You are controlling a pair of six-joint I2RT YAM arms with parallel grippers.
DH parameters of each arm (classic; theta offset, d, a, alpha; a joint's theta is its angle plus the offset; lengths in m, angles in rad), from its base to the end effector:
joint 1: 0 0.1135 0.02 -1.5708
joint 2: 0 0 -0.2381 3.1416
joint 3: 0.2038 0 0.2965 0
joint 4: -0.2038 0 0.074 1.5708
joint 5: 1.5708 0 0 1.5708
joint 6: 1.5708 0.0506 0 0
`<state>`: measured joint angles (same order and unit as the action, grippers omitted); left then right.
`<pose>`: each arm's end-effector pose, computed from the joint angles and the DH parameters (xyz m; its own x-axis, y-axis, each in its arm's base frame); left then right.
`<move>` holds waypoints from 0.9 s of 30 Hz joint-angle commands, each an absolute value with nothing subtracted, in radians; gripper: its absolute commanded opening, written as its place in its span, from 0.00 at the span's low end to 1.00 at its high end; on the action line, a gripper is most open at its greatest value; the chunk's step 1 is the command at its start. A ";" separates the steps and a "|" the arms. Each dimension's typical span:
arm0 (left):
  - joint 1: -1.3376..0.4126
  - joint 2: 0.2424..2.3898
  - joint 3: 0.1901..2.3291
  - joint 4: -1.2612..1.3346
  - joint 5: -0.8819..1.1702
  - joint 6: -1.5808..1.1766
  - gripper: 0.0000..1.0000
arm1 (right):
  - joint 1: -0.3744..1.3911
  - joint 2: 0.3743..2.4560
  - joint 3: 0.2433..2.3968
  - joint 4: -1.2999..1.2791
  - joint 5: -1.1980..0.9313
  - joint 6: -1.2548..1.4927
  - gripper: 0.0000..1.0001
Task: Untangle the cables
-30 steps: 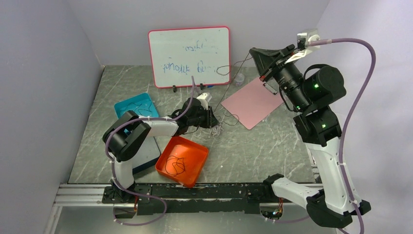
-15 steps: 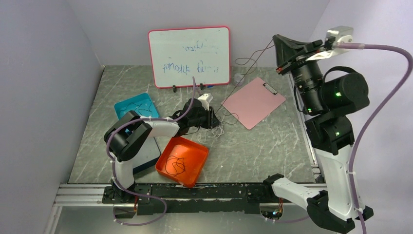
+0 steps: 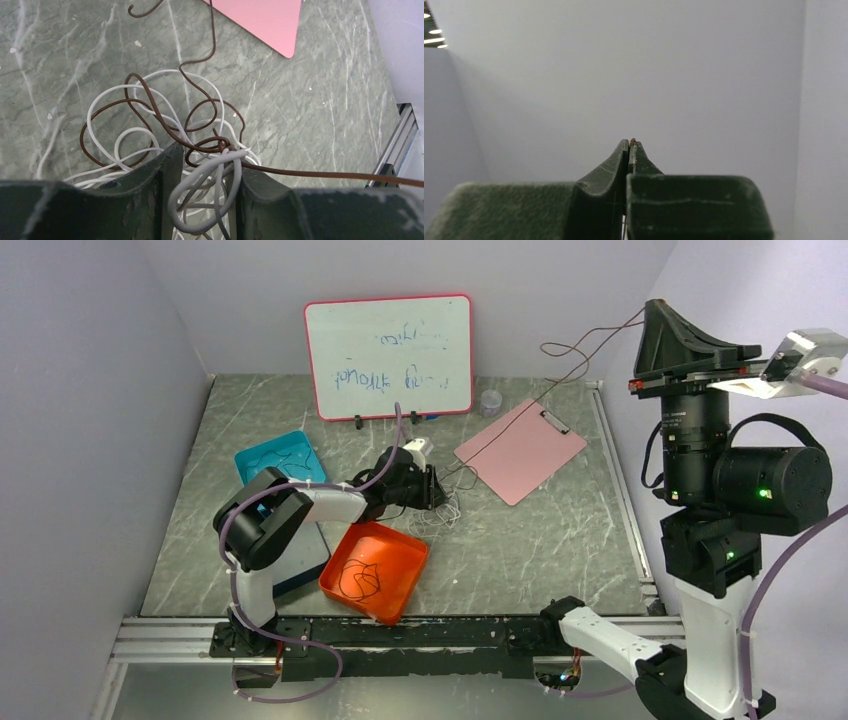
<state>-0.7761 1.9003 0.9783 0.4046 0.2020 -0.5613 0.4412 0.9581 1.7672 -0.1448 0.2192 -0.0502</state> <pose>0.2981 -0.3069 0.0826 -0.7303 -0.0138 -0.6829 0.4984 0.6729 -0.5466 0.1288 0.0486 0.6359 0.5699 0.2150 -0.7931 -0.2337 0.9677 0.0944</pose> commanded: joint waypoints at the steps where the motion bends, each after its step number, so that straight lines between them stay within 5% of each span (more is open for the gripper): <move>1: -0.776 1.895 0.960 0.380 0.161 -0.547 0.43 | 0.436 0.936 1.765 -0.082 0.354 -0.102 0.00; 16: -0.777 1.880 0.956 0.336 0.113 -0.535 0.40 | 0.436 0.889 1.754 -0.008 0.541 -0.270 0.00; 24: -0.775 1.810 0.976 0.234 0.013 -0.463 0.09 | 0.436 0.857 1.658 -0.106 0.623 -0.243 0.00; 27: -0.776 1.769 0.992 0.175 -0.027 -0.420 0.07 | 0.436 0.846 1.577 -0.140 0.735 -0.259 0.00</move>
